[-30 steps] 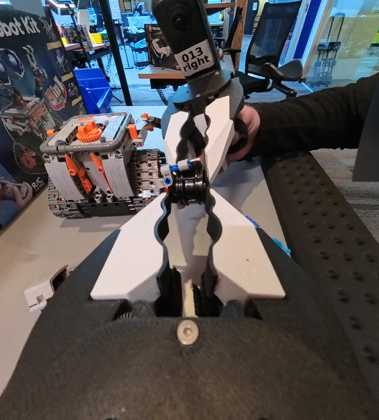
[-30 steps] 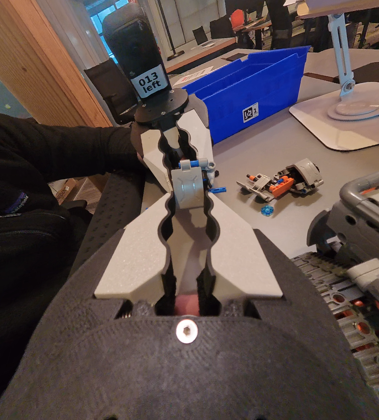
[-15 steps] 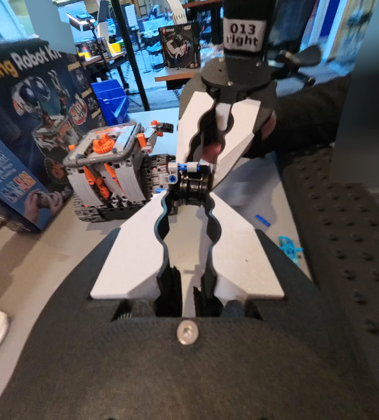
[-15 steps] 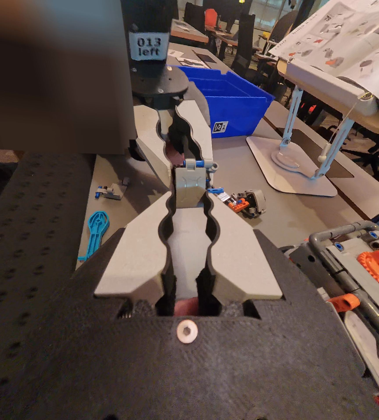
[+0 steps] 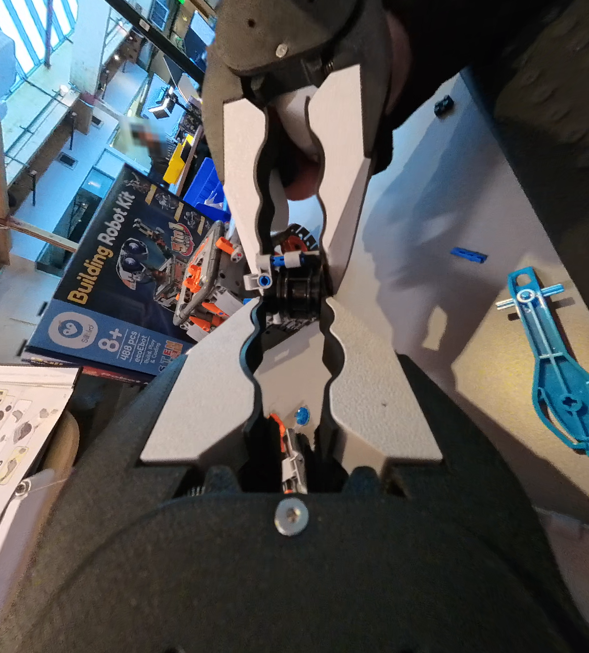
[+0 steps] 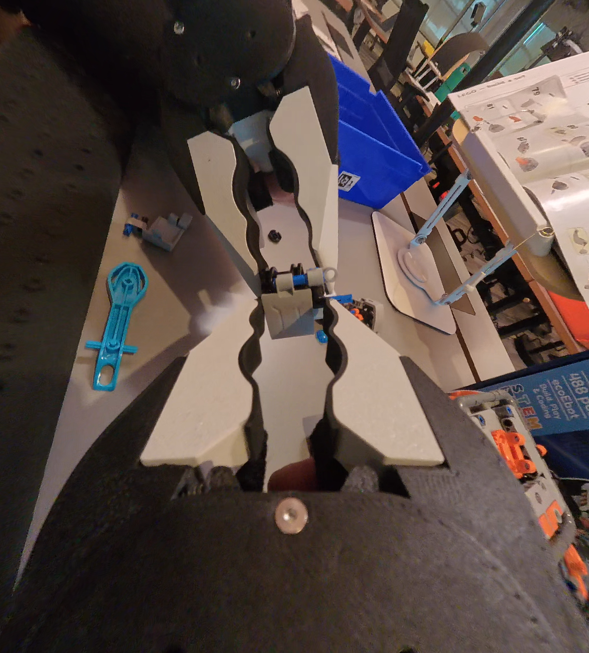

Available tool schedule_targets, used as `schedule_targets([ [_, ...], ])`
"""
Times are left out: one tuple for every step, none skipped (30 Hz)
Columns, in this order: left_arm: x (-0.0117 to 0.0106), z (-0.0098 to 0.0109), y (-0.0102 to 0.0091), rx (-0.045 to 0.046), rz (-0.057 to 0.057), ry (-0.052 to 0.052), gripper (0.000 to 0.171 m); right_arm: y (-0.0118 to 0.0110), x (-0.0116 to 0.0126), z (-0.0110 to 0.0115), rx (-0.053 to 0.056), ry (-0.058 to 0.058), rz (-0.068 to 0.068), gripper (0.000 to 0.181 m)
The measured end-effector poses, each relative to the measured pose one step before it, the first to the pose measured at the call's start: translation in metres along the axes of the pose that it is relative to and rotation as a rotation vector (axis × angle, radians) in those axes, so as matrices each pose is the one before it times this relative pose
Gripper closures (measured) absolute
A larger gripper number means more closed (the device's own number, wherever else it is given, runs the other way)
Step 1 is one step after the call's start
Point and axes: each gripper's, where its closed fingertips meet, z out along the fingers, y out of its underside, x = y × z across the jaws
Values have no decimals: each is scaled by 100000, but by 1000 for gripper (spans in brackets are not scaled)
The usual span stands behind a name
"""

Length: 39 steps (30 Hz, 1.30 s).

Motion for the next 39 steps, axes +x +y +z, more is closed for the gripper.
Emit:
schedule_targets([
  [170, 61, 74, -774, 1063, 656, 144, 149, -134, 52, -1957, 689, -2788, 152],
  [198, 63, 65, -131, -215, 637, 145, 115, -166, 18, -1940, 242, -2039, 152],
  [187, 53, 15, 230, 23, 388, 145, 85, -149, -6, -1454, -351, -699, 153],
  [139, 65, 8, -257, -497, 842, 144, 48, -106, -23, -1042, 49, -1060, 154],
  [38, -18, -92, 121, -559, 453, 144, -54, -42, -61, -672, 403, -993, 154],
  [1, -74, -170, 643, 10, -132, 145, -122, -43, -98, -377, 93, -645, 154],
  [50, -27, -93, 119, -643, 464, 145, -67, -48, -64, -487, 55, -989, 155],
  [129, 33, -7, -305, -465, 1061, 145, 39, -112, -8, -925, -294, -787, 155],
  [169, 56, 33, -465, 607, 445, 145, 98, -147, 22, -1294, -330, -1032, 155],
  [150, 81, 36, -393, -9, 341, 145, 89, -122, 31, -1318, -106, -1167, 155],
  [223, 57, 64, -367, -560, 1381, 146, 91, -182, 47, -1129, -737, -590, 155],
  [243, -9, -26, -126, 734, 1057, 145, 33, -211, 14, -577, -924, -532, 155],
  [189, 7, -18, -1171, 1111, 404, 146, 18, -174, 8, -460, -637, -395, 155],
  [206, 44, 21, -1726, 1276, 522, 146, 83, -190, 34, -961, -485, -848, 156],
  [266, 74, 60, -1266, 1858, 496, 146, 134, -236, 61, -1634, -420, -1786, 155],
  [305, 49, 82, -793, 909, 1160, 146, 100, -254, 112, -1522, -521, -1367, 155],
  [230, 41, 69, -1117, 1120, 899, 146, 78, -224, 96, -818, -890, -405, 155],
  [276, 93, -7, -794, 787, 1435, 146, 92, -220, 56, -328, -1643, 58, 155],
  [133, 93, 72, 625, -2155, 1957, 146, 89, -70, 69, 882, -1819, 1691, 155],
  [-149, 31, 97, 1909, -2610, 702, 146, 43, 172, 31, 2416, -1142, 3520, 155],
  [-329, 77, 93, 748, -1348, -1093, 145, 44, 323, -29, 3072, -1398, 5048, 155],
  [-391, 94, 117, 55, -2151, -626, 144, 38, 398, -63, 4078, -2653, 7602, 155],
  [-366, 51, 21, 1650, -7620, 2090, 144, -70, 413, -103, 4965, -3548, 9004, 154],
  [-642, -178, -171, 4270, -9199, 1802, 144, -358, 560, -148, 6099, -2481, 9097, 154],
  [-698, -365, -356, 6150, -7260, 1523, 143, -591, 480, -153, 6130, -3158, 9896, 154],
  [-451, -341, -466, 5775, -6903, 2162, 138, -457, 137, -114, 3293, -4044, 8197, 154],
  [-418, -138, -92, 1671, -4919, 212, 134, -239, 118, -27, 984, -1708, 4873, 153],
  [-168, -105, -88, 1033, 288, -504, 135, -124, 137, -8, 455, -167, 3746, 154],
  [13, -80, -130, 926, 2136, -476, 134, -60, -49, 21, 427, -1685, 4928, 153],
  [106, -87, -203, 647, 347, 160, 135, -142, -129, -28, 1070, -3059, 5922, 153],
  [-232, -128, -314, 975, -1265, -1287, 135, -347, -11, -88, 2040, -2583, 5842, 153],
  [-227, -124, -178, 397, -2577, 189, 135, -325, 48, -10, 1167, -1564, 5489, 153],
  [-153, -114, 78, -262, -5360, 2645, 135, -228, 222, 113, -262, 328, 4636, 153],
  [-251, -171, 73, 634, -7177, 3021, 145, -362, 388, 108, -245, 2415, 2264, 153],
  [-394, -196, -45, 1762, -5708, 1128, 145, -343, 210, 39, -1014, 2461, -749, 153],
  [-188, -161, 41, 82, -5575, 1852, 146, -193, 160, -6, -2188, 3117, -2984, 152],
  [-225, -223, -137, 677, -4092, 427, 150, -240, 134, -92, -1073, 3150, -3184, 150],
  [-246, -245, -211, 1220, -3552, -284, 150, -367, 115, -177, 461, 2401, -1852, 149],
  [-107, -100, 290, -1861, -4953, 1156, 151, -267, 149, -207, 436, 2726, -2361, 148],
])
